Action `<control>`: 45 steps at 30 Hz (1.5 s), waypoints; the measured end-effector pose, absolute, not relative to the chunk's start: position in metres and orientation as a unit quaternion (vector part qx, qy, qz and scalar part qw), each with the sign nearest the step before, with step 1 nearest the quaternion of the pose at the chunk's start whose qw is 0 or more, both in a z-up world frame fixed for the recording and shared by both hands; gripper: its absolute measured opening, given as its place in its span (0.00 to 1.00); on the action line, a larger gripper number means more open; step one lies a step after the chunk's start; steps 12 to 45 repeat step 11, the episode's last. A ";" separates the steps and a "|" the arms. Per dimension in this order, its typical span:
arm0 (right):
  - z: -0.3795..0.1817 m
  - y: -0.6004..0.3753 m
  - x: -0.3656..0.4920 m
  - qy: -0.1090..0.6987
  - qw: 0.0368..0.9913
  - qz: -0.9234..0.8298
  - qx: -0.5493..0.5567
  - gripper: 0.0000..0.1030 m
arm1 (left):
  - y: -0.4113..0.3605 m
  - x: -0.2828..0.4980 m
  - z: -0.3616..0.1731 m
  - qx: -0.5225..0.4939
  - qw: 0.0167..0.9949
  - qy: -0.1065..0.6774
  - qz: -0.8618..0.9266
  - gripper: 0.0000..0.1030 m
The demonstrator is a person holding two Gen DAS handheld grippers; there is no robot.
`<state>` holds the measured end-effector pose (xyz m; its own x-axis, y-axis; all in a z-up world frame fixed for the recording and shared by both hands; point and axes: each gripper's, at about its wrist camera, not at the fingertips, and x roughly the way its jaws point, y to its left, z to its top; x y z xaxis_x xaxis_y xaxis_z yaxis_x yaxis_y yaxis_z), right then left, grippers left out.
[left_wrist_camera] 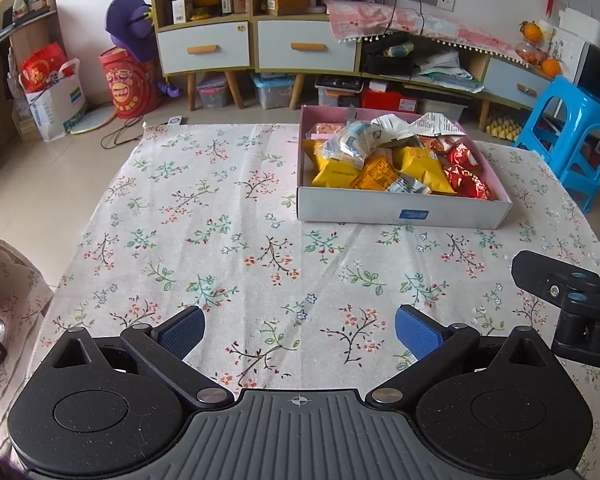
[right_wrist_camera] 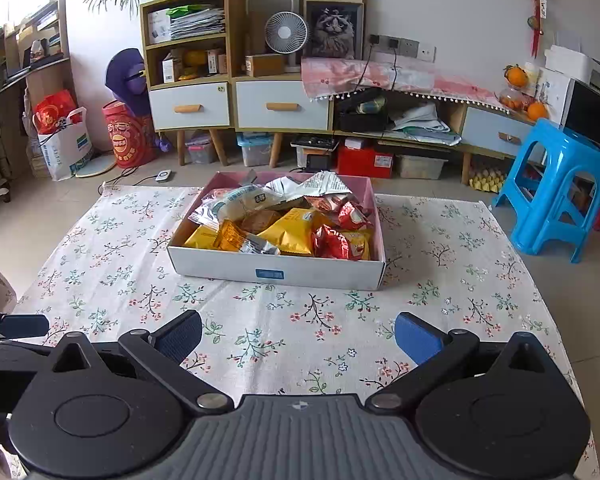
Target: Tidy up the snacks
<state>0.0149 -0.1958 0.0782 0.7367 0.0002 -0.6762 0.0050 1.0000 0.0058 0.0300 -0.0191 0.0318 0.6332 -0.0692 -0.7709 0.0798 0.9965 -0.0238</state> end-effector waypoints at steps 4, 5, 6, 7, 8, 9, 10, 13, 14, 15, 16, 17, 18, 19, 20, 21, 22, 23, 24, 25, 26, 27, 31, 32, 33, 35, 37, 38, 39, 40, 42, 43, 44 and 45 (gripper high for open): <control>0.077 -0.197 0.016 0.365 0.931 -0.004 0.008 0.91 | -0.019 0.030 0.031 0.005 0.902 0.430 -0.041 0.99; 0.077 -0.197 0.016 0.366 0.931 -0.005 0.009 0.91 | -0.019 0.030 0.031 0.006 0.902 0.430 -0.040 0.99; 0.076 -0.197 0.017 0.367 0.930 -0.005 0.009 0.91 | -0.020 0.029 0.031 0.008 0.902 0.429 -0.039 0.99; 0.075 -0.197 0.017 0.368 0.930 -0.006 0.009 0.91 | -0.020 0.029 0.031 0.010 0.903 0.428 -0.038 0.99; 0.075 -0.197 0.017 0.368 0.930 -0.006 0.010 0.91 | -0.020 0.029 0.032 0.012 0.904 0.426 -0.036 0.99; 0.075 -0.198 0.017 0.369 0.929 -0.006 0.010 0.91 | -0.021 0.028 0.032 0.014 0.905 0.425 -0.035 0.99; 0.074 -0.198 0.018 0.369 0.929 -0.007 0.010 0.91 | -0.021 0.028 0.032 0.017 0.905 0.423 -0.037 0.99; 0.074 -0.198 0.018 0.370 0.929 -0.008 0.009 0.91 | -0.022 0.028 0.032 0.019 0.905 0.423 -0.040 0.99; 0.074 -0.198 0.018 0.370 0.929 -0.008 0.009 0.91 | -0.022 0.028 0.032 0.019 0.905 0.423 -0.040 0.99; 0.074 -0.198 0.018 0.370 0.929 -0.008 0.009 0.91 | -0.022 0.028 0.032 0.019 0.905 0.423 -0.040 0.99; 0.074 -0.198 0.018 0.370 0.929 -0.008 0.009 0.91 | -0.022 0.028 0.032 0.019 0.905 0.423 -0.040 0.99; 0.074 -0.198 0.018 0.370 0.929 -0.008 0.009 0.91 | -0.022 0.028 0.032 0.019 0.905 0.423 -0.040 0.99; 0.074 -0.198 0.018 0.370 0.929 -0.008 0.009 0.91 | -0.022 0.028 0.032 0.019 0.905 0.423 -0.040 0.99; 0.074 -0.198 0.018 0.370 0.929 -0.008 0.009 0.91 | -0.022 0.028 0.032 0.019 0.905 0.423 -0.040 0.99; 0.074 -0.198 0.018 0.370 0.929 -0.008 0.009 0.91 | -0.022 0.028 0.032 0.019 0.905 0.423 -0.040 0.99; 0.074 -0.198 0.018 0.370 0.929 -0.008 0.009 0.91 | -0.022 0.028 0.032 0.019 0.905 0.423 -0.040 0.99; 0.074 -0.198 0.018 0.370 0.929 -0.008 0.009 0.91 | -0.022 0.028 0.032 0.019 0.905 0.423 -0.040 0.99; 0.074 -0.198 0.018 0.370 0.929 -0.008 0.009 0.91 | -0.022 0.028 0.032 0.019 0.905 0.423 -0.040 0.99; 0.074 -0.198 0.018 0.370 0.929 -0.008 0.009 0.91 | -0.022 0.028 0.032 0.019 0.905 0.423 -0.040 0.99; 0.074 -0.198 0.018 0.370 0.929 -0.008 0.009 0.91 | -0.022 0.028 0.032 0.019 0.905 0.423 -0.040 0.99; 0.074 -0.198 0.018 0.370 0.929 -0.008 0.009 0.91 | -0.022 0.028 0.032 0.019 0.905 0.423 -0.040 0.99; 0.074 -0.198 0.018 0.370 0.929 -0.008 0.009 0.91 | -0.022 0.028 0.032 0.019 0.905 0.423 -0.040 0.99; 0.074 -0.198 0.018 0.370 0.929 -0.008 0.009 0.91 | -0.022 0.028 0.032 0.019 0.905 0.423 -0.040 0.99; 0.074 -0.198 0.018 0.370 0.929 -0.008 0.009 0.91 | -0.022 0.028 0.032 0.019 0.905 0.423 -0.040 0.99; 0.074 -0.198 0.018 0.370 0.929 -0.008 0.009 0.91 | -0.022 0.028 0.032 0.019 0.905 0.423 -0.040 0.99; 0.074 -0.198 0.018 0.370 0.929 -0.008 0.009 0.91 | -0.022 0.028 0.032 0.019 0.905 0.423 -0.040 0.99; 0.074 -0.198 0.018 0.370 0.929 -0.008 0.009 0.91 | -0.022 0.028 0.032 0.019 0.905 0.423 -0.040 0.99; 0.074 -0.198 0.018 0.370 0.929 -0.008 0.009 0.91 | -0.022 0.028 0.032 0.019 0.905 0.423 -0.040 0.99; 0.074 -0.198 0.018 0.370 0.929 -0.008 0.009 0.91 | -0.022 0.028 0.032 0.019 0.905 0.423 -0.040 0.99; 0.074 -0.198 0.018 0.370 0.929 -0.008 0.009 0.91 | -0.022 0.028 0.032 0.019 0.905 0.423 -0.040 0.99; 0.074 -0.198 0.018 0.370 0.929 -0.008 0.009 0.91 | -0.022 0.028 0.032 0.019 0.905 0.423 -0.040 0.99; 0.074 -0.198 0.018 0.370 0.929 -0.008 0.009 0.91 | -0.022 0.028 0.032 0.019 0.905 0.423 -0.040 0.99; 0.074 -0.198 0.018 0.370 0.929 -0.008 0.009 0.91 | -0.022 0.028 0.032 0.019 0.905 0.423 -0.040 0.99; 0.074 -0.198 0.018 0.370 0.929 -0.008 0.009 0.91 | -0.022 0.028 0.032 0.019 0.905 0.423 -0.040 0.99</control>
